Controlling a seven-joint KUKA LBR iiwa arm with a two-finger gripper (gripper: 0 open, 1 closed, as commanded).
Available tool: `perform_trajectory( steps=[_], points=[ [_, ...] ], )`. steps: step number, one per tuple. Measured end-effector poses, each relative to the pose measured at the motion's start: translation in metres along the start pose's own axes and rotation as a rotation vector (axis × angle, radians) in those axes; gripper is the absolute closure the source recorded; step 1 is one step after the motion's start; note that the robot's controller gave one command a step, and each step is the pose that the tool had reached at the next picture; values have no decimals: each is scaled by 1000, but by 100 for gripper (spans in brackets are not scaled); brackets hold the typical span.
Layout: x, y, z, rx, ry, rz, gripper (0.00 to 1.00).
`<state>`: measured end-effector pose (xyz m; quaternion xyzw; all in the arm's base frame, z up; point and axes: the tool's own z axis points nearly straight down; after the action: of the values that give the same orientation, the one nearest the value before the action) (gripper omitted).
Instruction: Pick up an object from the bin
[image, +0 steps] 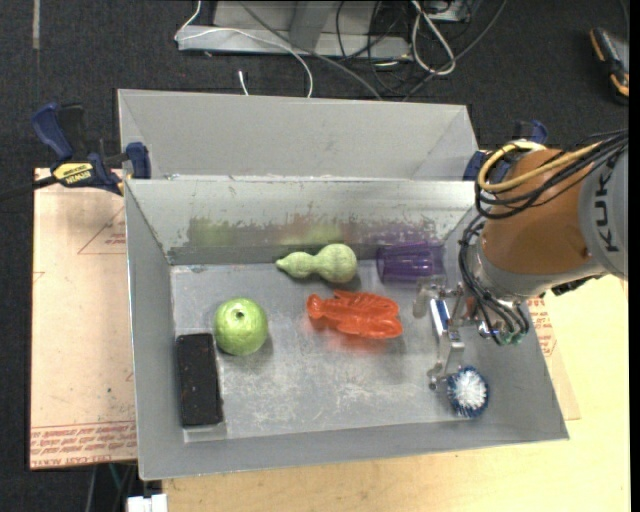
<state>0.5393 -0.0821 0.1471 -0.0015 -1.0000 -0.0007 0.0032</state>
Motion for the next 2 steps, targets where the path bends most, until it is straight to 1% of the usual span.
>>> perform_trajectory(
  steps=[1, 2],
  points=[
    [-2, 0, -4, 1, -7, -3, 0],
    [-36, 78, 78, -3, -9, 227, 0]
  ],
)
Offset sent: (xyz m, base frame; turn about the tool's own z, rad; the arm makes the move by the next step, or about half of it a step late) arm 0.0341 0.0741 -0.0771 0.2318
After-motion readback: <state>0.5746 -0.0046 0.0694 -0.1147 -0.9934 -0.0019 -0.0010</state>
